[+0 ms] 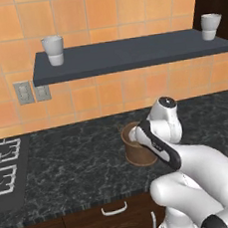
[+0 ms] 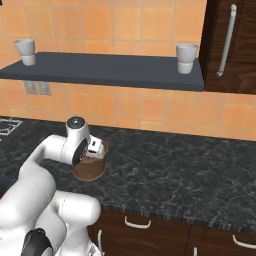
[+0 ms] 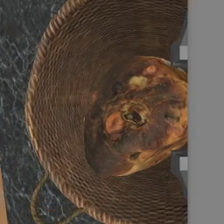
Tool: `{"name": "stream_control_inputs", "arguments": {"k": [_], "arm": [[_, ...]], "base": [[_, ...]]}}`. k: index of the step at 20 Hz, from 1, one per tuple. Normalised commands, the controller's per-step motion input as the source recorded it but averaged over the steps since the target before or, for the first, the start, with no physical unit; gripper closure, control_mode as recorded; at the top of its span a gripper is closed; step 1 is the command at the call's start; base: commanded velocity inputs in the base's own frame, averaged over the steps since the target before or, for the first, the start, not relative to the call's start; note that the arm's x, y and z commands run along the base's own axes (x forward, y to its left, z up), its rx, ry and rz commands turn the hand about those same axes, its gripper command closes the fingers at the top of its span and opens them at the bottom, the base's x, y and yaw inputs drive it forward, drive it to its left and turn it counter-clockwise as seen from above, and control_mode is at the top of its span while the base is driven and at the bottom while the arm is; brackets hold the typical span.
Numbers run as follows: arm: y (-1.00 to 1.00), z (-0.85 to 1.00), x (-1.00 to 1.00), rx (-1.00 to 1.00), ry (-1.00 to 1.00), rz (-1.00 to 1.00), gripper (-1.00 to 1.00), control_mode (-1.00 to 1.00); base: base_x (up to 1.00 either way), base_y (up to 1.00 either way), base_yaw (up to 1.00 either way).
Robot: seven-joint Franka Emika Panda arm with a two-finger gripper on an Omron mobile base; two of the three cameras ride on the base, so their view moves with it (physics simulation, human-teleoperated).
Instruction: Open the cabinet, pick up the bread from the cabinet and place it in the basket. Then move the basket to the dining counter.
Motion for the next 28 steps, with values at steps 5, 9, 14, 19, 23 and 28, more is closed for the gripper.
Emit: {"name": "stream_control_inputs", "arguments": {"k": [5, 9, 14, 19, 23, 28], "arm": [[0.0, -0.29, 0.41, 0.0, 0.0, 0.0, 1.0, -1.0], [0.0, -0.23, 0.13, 0.0, 0.0, 0.0, -1.0, -1.0], [0.0, -0.04, 0.06, 0.0, 0.0, 0.0, -1.0, -1.0], [0.0, 0.04, -0.05, 0.0, 0.0, 0.0, -1.0, -1.0], [-0.02, 0.33, -0.3, -0.01, 0.0, -0.05, -1.0, -1.0], [-0.07, 0.37, -0.6, 0.0, 0.01, -0.27, -1.0, -1.0]], "base": [[0.0, 0.0, 0.0], [0.0, 0.0, 0.0], [0.0, 0.0, 0.0], [0.0, 0.0, 0.0], [0.0, 0.0, 0.0], [0.0, 0.0, 0.0]]}}
